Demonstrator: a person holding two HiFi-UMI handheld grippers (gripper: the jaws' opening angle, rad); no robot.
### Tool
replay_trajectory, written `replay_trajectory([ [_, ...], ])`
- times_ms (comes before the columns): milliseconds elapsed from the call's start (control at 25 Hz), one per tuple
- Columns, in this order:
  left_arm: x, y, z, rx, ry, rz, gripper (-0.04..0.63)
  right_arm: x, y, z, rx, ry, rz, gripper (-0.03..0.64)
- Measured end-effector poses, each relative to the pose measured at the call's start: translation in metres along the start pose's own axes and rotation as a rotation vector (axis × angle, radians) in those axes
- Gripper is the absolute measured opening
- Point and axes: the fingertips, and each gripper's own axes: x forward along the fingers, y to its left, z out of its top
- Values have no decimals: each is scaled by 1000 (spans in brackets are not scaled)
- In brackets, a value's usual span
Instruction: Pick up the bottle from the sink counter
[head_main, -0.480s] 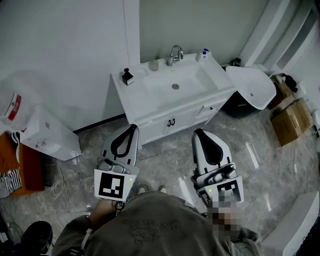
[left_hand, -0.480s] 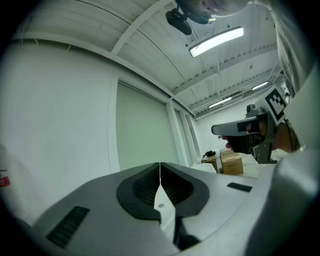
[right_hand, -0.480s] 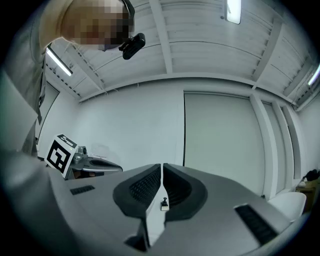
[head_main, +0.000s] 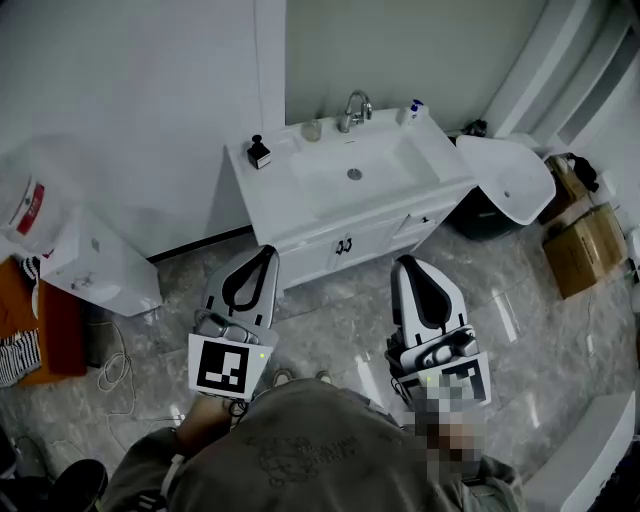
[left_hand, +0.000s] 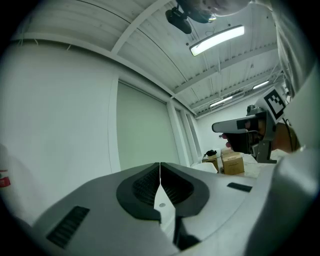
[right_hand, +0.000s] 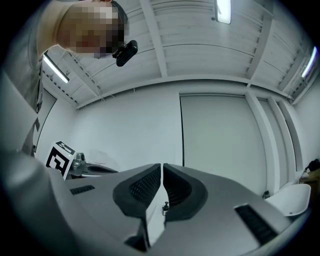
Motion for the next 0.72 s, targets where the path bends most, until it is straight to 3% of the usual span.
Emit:
replay_trajectory([
  [720, 28, -37, -9, 12, 42, -10, 18, -16, -45, -22, 49, 15, 9, 37],
])
